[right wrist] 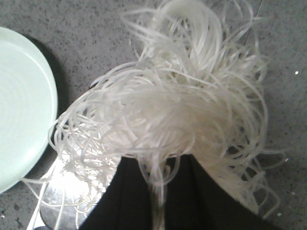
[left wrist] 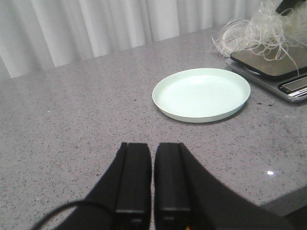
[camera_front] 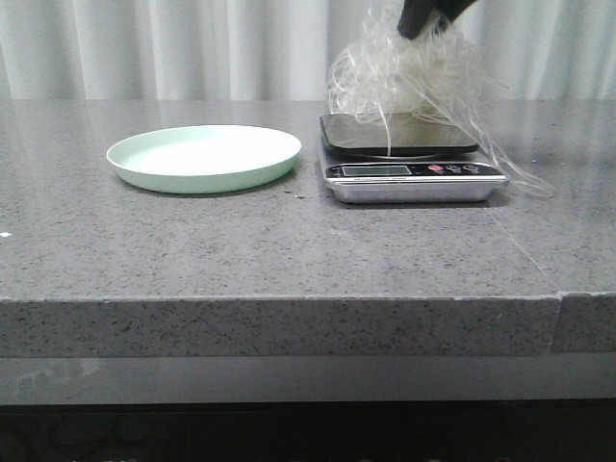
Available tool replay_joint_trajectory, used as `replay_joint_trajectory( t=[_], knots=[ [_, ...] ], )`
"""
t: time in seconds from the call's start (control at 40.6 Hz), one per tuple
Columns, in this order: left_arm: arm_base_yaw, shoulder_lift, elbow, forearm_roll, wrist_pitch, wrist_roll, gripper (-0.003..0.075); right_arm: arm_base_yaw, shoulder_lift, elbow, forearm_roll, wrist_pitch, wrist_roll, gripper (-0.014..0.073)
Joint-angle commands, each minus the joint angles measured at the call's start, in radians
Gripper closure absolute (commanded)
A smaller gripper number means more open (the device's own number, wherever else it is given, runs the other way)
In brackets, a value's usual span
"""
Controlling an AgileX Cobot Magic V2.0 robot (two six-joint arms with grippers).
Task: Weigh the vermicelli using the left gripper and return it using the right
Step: 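Lift the vermicelli with the right gripper and carry it over the plate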
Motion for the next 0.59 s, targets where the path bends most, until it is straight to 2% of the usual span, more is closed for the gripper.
replay_joint_trajectory(
  t=[0.0,0.295,0.566],
  knots=[
    [0.002,0.013,-0.026,0.006,-0.068,-0.01,0.0573,-0.001,-0.077,-0.085,0.017,-0.041,-0.01,0.0444],
    [0.002,0.013,-0.026,0.006,-0.068,-0.01,0.0573,-0.001,-0.084,-0.271,0.046,-0.046,-0.01,0.0444],
    [0.002,0.013,-0.026,0.006,-0.068,-0.01,0.0573,0.017,-0.084,-0.378,0.233,-0.065,-0.01,0.0442]
  ],
)
